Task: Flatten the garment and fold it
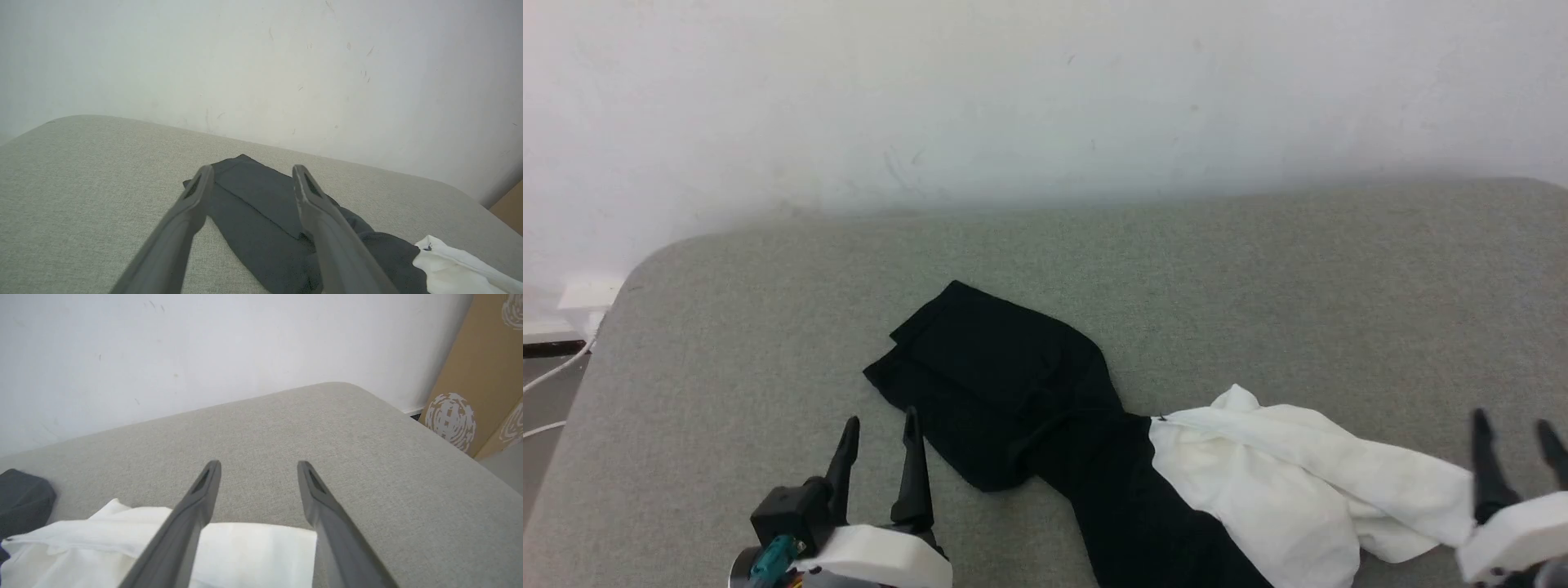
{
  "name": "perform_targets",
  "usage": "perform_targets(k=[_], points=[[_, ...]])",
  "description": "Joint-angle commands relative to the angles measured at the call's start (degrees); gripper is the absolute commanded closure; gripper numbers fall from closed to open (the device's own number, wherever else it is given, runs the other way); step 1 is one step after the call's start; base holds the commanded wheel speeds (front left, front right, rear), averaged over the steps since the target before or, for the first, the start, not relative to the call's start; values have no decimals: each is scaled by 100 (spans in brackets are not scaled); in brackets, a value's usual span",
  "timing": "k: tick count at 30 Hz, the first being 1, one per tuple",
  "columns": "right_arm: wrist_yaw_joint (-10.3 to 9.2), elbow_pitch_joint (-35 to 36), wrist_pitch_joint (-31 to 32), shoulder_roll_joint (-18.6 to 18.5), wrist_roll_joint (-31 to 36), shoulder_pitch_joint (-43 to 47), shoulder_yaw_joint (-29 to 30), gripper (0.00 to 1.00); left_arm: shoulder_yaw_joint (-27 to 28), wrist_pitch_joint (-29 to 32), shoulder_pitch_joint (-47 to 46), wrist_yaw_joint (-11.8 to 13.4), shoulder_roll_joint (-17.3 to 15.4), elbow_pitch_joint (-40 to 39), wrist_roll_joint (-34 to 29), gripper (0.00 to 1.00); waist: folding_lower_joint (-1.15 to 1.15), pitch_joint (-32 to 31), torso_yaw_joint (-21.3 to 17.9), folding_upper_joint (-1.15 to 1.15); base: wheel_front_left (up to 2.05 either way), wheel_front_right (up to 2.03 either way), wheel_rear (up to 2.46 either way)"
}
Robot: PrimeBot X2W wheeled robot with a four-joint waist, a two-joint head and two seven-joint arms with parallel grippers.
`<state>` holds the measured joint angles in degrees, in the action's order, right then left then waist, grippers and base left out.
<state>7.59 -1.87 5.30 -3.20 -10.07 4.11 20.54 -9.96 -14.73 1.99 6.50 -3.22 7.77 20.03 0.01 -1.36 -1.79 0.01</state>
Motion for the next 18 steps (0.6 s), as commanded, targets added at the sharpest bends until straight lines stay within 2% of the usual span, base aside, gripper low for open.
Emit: perform_targets(k=[1,4,9,13,18], points=[[-10,216,105,26,22,122,-272,0,-5,-27,38,-45,6,11,-58,0,-1,-31,9,-1,0,0,0],[-10,640,590,-35,138,270,-1132,0,-14,-27,45,-50,6,31,-58,0,-1,-60,14,-1,0,0,0],[-10,940,1623,-553,-50,281,-2841,0,-26,-27,11,-72,-7,62,-53,0,-1,-48,43,-1,0,0,0],[-10,775,2236,-949,-393,1,-4051,0,-42,-27,-14,-70,-6,57,-53,0,-1,0,87,-1,0,0,0],[-10,238,2433,-1169,-757,-654,-5320,0,-56,-27,-67,-67,0,60,-39,0,-1,77,166,-1,0,0,0]])
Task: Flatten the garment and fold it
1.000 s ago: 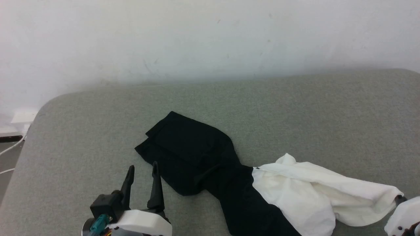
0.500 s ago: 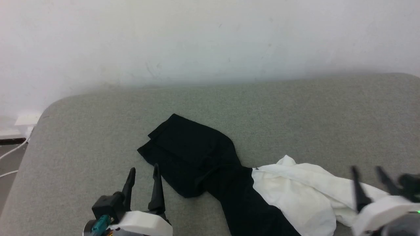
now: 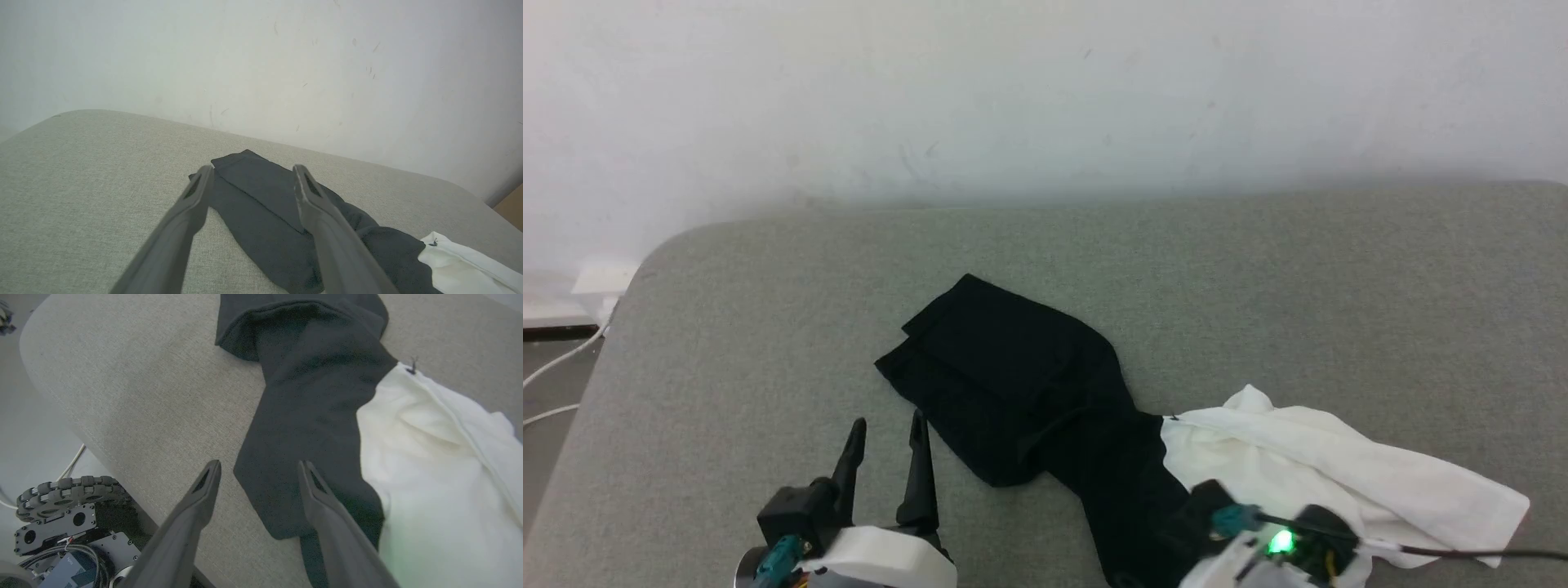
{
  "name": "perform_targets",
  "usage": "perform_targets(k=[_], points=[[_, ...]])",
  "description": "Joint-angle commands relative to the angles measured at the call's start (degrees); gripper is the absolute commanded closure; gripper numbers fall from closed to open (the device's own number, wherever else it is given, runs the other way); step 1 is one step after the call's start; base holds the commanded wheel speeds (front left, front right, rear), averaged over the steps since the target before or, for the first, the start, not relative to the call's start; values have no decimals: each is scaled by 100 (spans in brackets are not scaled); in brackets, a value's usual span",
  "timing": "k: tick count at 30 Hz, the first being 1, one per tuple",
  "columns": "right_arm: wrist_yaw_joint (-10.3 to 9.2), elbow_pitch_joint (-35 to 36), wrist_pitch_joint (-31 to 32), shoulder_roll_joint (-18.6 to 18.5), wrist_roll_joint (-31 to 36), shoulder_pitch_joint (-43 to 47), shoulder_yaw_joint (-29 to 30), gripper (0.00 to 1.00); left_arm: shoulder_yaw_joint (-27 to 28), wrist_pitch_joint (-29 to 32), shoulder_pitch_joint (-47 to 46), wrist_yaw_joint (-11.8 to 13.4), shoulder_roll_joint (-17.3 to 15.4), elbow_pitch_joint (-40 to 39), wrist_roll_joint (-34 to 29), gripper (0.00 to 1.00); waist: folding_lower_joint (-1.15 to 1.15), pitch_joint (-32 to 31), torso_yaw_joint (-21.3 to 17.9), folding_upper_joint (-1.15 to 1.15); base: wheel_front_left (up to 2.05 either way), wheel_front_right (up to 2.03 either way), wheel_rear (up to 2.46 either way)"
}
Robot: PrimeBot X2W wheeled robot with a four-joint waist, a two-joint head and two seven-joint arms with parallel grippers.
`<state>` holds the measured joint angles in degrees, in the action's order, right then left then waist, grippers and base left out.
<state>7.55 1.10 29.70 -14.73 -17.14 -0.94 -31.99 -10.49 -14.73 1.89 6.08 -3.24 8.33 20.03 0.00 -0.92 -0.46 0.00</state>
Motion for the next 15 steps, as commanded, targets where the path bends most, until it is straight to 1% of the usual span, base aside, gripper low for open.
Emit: perform_targets(k=[1,2,3,5,13,14,15], points=[[-6,-213,-19,-26,-122,-297,-272,0,-13,-27,-69,-24,2,1,-39,0,0,55,54,0,0,0,0],[-6,-374,-36,-17,-208,-445,-452,0,-21,-27,-80,-21,3,0,-39,0,0,72,71,0,0,0,0],[-6,-374,-36,-17,-208,-445,-452,0,-21,-27,-80,-21,3,0,-39,0,0,72,71,0,0,0,0],[-6,-754,-43,-32,-297,-744,-771,0,-45,-27,-104,-21,6,6,-38,0,0,106,119,0,0,0,0],[-6,-2385,-14,138,-804,-1488,-1562,0,-107,-27,-221,-24,16,63,-26,0,0,276,280,0,0,0,0],[-6,-2544,9,146,-856,-1543,-1678,11,-110,-27,-229,-20,17,67,-24,0,0,289,289,0,0,0,0],[-6,-2678,39,159,-933,-1579,-1778,51,-110,-27,-233,-16,18,72,-22,0,0,297,296,0,0,0,0]])
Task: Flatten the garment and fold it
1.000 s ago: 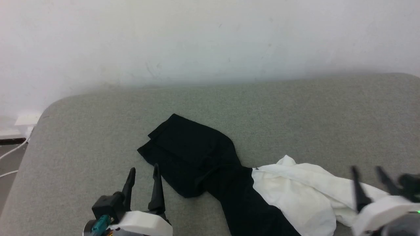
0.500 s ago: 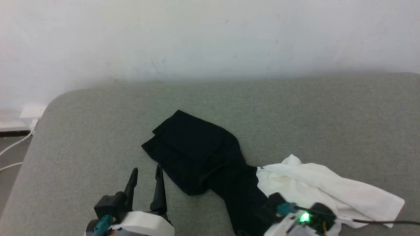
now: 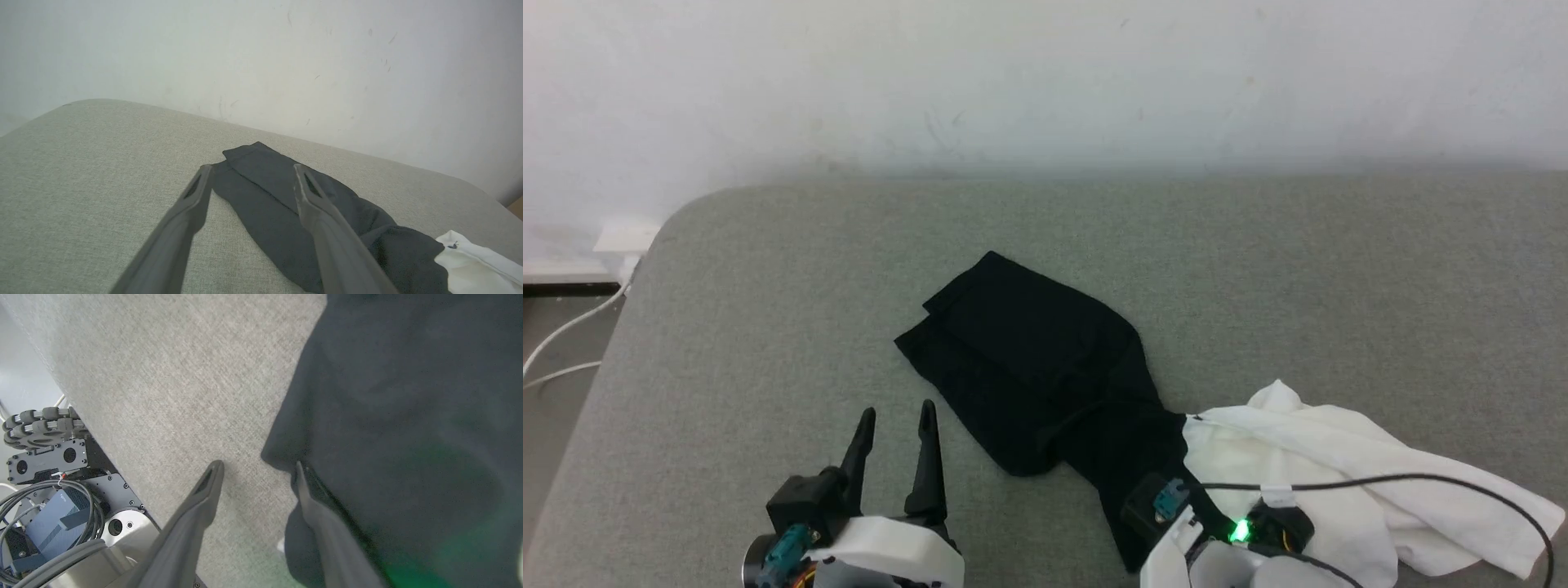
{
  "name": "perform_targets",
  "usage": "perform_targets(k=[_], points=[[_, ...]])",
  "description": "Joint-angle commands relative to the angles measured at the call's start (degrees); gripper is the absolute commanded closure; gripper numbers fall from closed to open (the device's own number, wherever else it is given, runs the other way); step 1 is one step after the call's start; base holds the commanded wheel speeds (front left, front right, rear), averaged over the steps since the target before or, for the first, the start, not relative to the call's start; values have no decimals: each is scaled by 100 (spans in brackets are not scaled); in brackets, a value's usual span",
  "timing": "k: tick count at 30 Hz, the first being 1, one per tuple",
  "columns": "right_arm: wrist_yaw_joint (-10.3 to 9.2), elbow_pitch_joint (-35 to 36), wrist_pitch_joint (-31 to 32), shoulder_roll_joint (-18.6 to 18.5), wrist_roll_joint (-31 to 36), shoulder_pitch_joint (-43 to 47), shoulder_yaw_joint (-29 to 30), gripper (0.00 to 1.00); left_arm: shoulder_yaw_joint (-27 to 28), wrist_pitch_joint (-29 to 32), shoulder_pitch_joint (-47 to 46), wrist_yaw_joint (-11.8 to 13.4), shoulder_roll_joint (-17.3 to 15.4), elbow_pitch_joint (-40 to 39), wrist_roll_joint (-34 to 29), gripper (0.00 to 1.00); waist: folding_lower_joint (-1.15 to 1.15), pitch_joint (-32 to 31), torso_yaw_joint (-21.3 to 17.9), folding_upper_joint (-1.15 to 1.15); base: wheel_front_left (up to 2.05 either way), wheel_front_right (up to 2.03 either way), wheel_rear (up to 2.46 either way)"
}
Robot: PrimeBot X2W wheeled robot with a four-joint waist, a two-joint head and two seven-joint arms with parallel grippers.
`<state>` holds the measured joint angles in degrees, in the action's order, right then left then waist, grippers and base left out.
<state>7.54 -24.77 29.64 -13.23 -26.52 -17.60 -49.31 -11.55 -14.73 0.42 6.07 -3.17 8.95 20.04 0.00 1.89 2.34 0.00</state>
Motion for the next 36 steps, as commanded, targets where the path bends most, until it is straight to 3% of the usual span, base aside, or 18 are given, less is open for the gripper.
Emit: perform_targets(k=[1,2,8,13,19,28,31,34,35,36], points=[[-5,-198,55,28,-84,54,-121,67,-4,-27,-90,-13,13,15,-22,0,0,19,19,0,0,0,0],[-5,-294,58,40,-143,19,-199,100,-2,-27,-90,-12,14,20,-20,0,0,16,19,0,0,0,0],[-5,-406,-493,78,-308,-327,-396,100,17,-27,-65,14,17,58,-20,0,0,-80,-49,0,0,0,0],[-5,-74,-1391,73,-96,-614,279,100,36,-27,1,39,19,36,-24,0,0,-192,-153,0,0,0,0],[-5,418,-1929,-83,334,-595,2188,100,71,-27,74,38,20,0,-36,0,0,-234,-308,0,0,0,0],[-5,270,-1508,-44,1114,486,5803,100,55,-27,98,37,22,-12,-41,0,0,-173,-454,0,0,0,0],[-5,137,-1373,148,1358,897,6487,100,45,-27,82,39,23,6,-46,0,0,-153,-484,0,0,0,0],[-5,100,-1362,406,1485,1176,6695,100,26,-27,75,35,23,40,-43,0,0,-136,-545,0,0,0,0],[-5,123,-1422,479,1510,1227,6682,67,9,-27,67,30,23,56,-45,0,0,-136,-566,0,0,0,0],[-5,156,-1509,536,1516,1262,6642,21,-14,-21,56,24,23,77,-46,0,0,-135,-583,0,0,0,0]])
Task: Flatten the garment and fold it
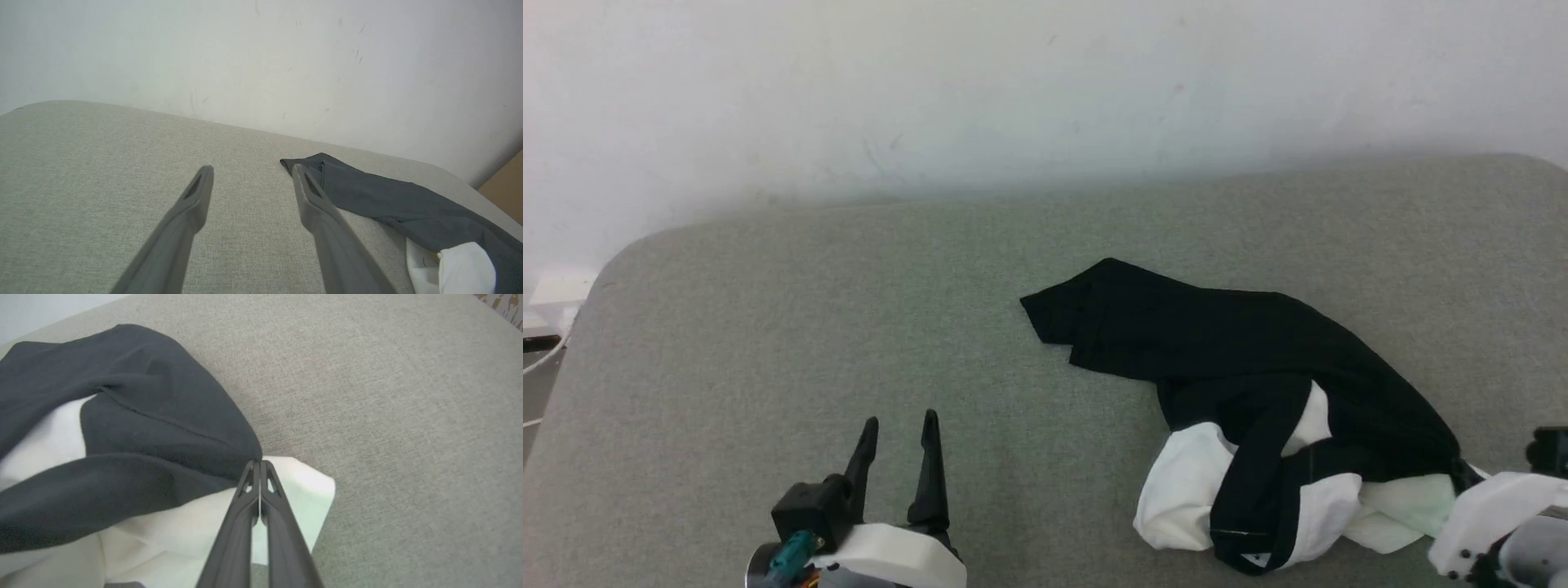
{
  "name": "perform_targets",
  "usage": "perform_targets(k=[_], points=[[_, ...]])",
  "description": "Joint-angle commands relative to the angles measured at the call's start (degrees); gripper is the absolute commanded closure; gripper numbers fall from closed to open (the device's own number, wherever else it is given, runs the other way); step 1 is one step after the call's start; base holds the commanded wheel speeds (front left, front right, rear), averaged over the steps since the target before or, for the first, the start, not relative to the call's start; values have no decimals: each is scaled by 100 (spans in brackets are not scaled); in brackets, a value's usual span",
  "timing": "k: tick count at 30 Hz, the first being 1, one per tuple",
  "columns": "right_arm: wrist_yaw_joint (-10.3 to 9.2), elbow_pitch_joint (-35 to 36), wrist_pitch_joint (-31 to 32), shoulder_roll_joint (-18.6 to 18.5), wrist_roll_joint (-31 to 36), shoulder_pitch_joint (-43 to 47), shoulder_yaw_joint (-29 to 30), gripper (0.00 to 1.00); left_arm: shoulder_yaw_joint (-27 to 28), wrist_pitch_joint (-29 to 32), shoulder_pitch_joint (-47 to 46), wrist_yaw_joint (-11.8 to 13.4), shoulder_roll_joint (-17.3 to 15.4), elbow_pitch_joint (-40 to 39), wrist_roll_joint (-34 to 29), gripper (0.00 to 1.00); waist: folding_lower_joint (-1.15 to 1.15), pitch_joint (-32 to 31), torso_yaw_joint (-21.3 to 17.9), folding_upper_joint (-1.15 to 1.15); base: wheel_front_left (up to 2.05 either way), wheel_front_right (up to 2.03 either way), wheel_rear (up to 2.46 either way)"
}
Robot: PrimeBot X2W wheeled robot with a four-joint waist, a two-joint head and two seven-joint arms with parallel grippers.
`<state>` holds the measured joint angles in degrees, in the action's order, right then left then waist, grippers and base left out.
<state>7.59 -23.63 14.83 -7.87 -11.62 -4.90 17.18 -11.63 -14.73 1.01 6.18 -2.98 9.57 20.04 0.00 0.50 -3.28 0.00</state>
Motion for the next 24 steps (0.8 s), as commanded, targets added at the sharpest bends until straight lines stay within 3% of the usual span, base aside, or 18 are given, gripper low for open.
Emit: perform_targets(k=[1,8,12,20,24], points=[[-10,93,-132,45,13,16,-69,0,-24,-11,-15,8,4,34,-46,0,0,-5,-45,0,0,0,0],[-10,923,-1355,199,305,282,-315,0,-193,122,-104,-56,-21,146,-83,0,0,-144,-127,0,0,0,0],[-10,1469,-1629,283,473,603,-672,0,-315,266,-95,-87,-35,175,-106,0,0,-242,-179,0,0,0,0],[-10,2776,-1572,417,623,1323,-1634,0,-855,762,-438,-300,-19,384,-156,0,0,-324,-281,0,0,0,0],[-10,3299,-1405,448,606,1593,-1941,0,-1331,1266,-861,-529,-2,652,-68,0,0,-245,-345,0,0,0,0]])
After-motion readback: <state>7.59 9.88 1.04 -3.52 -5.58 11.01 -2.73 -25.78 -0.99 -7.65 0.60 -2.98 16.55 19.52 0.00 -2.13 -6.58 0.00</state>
